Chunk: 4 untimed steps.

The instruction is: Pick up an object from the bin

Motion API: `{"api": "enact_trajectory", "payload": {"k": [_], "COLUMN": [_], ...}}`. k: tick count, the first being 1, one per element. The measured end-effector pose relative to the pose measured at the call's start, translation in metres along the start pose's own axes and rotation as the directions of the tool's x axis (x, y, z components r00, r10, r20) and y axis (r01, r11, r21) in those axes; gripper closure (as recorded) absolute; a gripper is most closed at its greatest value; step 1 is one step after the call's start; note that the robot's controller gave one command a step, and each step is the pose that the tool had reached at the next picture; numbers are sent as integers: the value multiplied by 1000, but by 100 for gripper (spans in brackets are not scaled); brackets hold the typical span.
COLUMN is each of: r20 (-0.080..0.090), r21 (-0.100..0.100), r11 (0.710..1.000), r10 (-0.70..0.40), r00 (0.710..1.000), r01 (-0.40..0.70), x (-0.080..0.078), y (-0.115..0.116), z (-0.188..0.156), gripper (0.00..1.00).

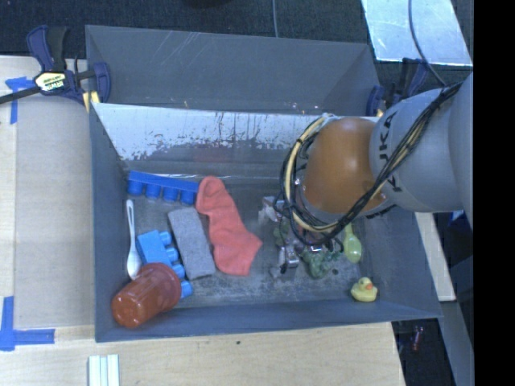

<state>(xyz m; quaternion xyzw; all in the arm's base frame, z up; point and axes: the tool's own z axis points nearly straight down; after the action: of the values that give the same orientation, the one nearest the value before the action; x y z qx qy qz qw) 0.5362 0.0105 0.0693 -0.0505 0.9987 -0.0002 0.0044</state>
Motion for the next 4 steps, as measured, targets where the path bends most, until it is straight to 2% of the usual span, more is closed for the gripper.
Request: {"api": "enact_trajectory", "payload": {"k": [1,2,3,4], "r20": [3,2,7,8], "r21": [0,1,0,-1], "r11": [995,997,998,993], "r10": [100,-83,-64,114], "r00": [995,997,998,993], "r01": [-100,83,64,-114], "x": [-23,-56,-45,-36], "y": [-38,-34,-59,-86], "z": [-16,-14,-8,-23], "gripper": [0,0,0,0]}}
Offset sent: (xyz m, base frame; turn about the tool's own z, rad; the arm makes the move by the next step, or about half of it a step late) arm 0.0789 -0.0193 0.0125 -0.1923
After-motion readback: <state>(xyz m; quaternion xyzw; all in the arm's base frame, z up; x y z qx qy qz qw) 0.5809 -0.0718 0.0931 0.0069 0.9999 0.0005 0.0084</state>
